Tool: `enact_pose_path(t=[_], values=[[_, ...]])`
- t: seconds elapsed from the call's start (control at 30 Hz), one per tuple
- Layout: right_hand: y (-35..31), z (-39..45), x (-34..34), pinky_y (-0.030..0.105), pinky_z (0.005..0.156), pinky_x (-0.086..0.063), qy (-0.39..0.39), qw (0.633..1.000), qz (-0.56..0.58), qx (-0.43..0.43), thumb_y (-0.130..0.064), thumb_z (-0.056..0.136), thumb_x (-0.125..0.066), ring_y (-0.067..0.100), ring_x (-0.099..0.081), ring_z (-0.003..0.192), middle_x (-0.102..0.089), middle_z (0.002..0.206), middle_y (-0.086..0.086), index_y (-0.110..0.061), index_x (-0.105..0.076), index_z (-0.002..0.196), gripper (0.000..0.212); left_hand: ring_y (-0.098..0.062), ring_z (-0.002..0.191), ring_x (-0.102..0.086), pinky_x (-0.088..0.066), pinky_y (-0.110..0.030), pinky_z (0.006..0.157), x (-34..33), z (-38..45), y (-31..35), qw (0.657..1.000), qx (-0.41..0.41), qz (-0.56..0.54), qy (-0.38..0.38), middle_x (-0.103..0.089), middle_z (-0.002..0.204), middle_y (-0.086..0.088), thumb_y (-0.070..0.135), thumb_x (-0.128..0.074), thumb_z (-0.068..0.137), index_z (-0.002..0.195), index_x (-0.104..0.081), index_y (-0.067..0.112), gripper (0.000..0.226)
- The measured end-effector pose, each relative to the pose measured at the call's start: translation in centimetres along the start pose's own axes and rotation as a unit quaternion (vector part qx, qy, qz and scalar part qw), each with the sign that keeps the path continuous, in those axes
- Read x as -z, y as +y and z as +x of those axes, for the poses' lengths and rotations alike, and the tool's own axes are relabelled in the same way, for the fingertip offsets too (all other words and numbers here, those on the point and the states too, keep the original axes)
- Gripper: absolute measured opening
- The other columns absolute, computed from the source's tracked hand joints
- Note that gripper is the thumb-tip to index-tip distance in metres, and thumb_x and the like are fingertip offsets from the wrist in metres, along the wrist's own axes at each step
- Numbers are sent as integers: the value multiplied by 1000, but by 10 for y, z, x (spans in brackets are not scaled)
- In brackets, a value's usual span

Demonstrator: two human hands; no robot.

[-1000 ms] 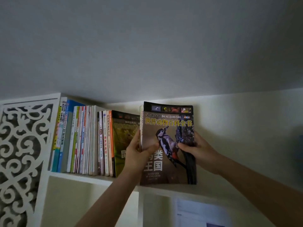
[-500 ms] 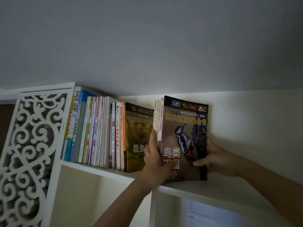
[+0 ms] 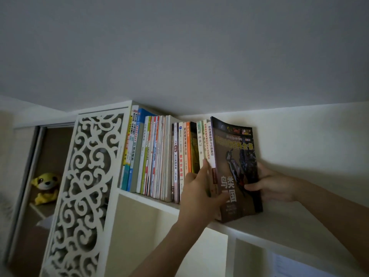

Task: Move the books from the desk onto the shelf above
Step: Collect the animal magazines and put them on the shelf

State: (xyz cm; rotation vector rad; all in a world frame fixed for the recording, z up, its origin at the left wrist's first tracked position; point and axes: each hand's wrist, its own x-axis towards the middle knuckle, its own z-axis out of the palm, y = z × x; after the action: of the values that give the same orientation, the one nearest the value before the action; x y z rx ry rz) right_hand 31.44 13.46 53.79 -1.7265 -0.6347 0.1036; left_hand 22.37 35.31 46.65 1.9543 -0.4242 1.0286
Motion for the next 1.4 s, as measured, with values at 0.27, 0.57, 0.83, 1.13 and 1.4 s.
enact_pose_path(t=[0.27,0.57,0.83,1.13,1.4], values=[[-1,18,-10,50,81,-57,50,988,-143,15,-3,64,-84,22,-66,104,-67,119,3,-36,-42,134,88,-13,120,-48,-52,-35,96,2,11,-9,998,27,59,13,-41,129,6,48,-73,78,151,-9,36,98],[-12,-34,-57,27,103,-41,7,937,-340,75,-51,61,-81,2,-42,126,-43,134,-19,-44,-3,147,116,-10,145,-6,-30,-39,114,34,0,-27,981,-73,157,-84,2,157,19,38,-75,77,152,-7,37,101],[-5,-11,-73,27,110,-37,-5,910,-409,67,-60,61,-79,4,-46,127,-41,142,-20,-42,27,144,136,-13,146,-5,-26,-43,116,27,10,-43,962,-141,230,-51,-10,160,10,40,-76,75,151,-11,40,101],[3,-13,-75,32,112,-36,15,924,-380,47,-69,43,-80,7,-42,132,-38,146,-19,-48,19,145,144,-15,148,-8,-21,-34,116,29,16,-35,948,-186,251,-67,-10,161,4,32,-74,79,151,-25,21,88],[-3,-28,-80,34,111,-37,40,927,-372,14,-51,65,-81,12,-43,130,-38,146,-14,-43,-6,151,114,-19,147,-18,-34,-43,114,33,7,-25,951,-152,247,-107,-12,161,3,25,-69,85,152,-22,19,83]])
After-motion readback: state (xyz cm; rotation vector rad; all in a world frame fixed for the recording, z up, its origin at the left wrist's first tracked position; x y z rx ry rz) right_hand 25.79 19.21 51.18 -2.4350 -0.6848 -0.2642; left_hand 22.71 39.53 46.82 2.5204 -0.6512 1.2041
